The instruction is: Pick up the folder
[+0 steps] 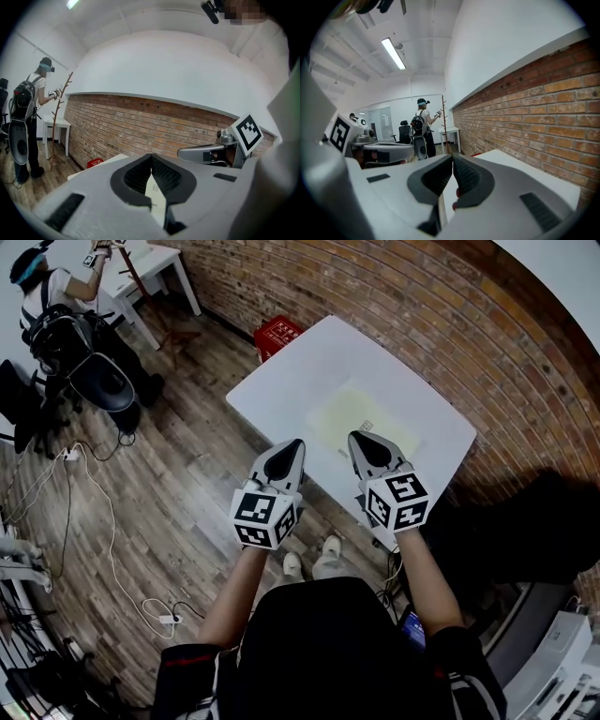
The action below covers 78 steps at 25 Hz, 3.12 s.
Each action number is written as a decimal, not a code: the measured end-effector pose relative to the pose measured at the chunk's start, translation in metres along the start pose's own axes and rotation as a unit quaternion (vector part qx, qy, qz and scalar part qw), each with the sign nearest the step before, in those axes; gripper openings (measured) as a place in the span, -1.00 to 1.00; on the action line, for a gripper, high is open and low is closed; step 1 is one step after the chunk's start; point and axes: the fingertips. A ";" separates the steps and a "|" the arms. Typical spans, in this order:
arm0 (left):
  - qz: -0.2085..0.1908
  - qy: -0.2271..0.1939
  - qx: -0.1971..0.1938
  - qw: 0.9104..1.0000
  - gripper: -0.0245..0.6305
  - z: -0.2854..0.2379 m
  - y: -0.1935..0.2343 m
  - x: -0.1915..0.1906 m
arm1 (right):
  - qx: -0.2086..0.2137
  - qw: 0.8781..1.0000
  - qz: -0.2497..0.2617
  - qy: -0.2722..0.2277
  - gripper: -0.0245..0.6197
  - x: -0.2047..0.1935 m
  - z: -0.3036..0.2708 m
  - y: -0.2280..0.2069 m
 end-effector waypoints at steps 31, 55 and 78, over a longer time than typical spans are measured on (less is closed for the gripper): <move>0.097 0.126 0.027 0.987 -0.86 -0.044 0.001 -0.157 | 0.051 0.970 0.064 0.229 -0.83 -0.163 -0.056 -0.066; 0.140 0.161 0.016 0.977 -0.86 -0.059 -0.012 -0.206 | 0.037 0.941 0.072 0.329 -0.27 -0.228 -0.073 -0.134; 0.206 0.183 0.018 0.961 -0.86 -0.048 -0.025 -0.243 | 0.027 0.934 0.074 0.348 0.02 -0.246 -0.089 -0.158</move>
Point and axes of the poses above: the fingertips, and each gripper's own axes: z backward along the fingers, y to its left, x out of its top, and after that the axes turned 3 degrees about -z, right-handed
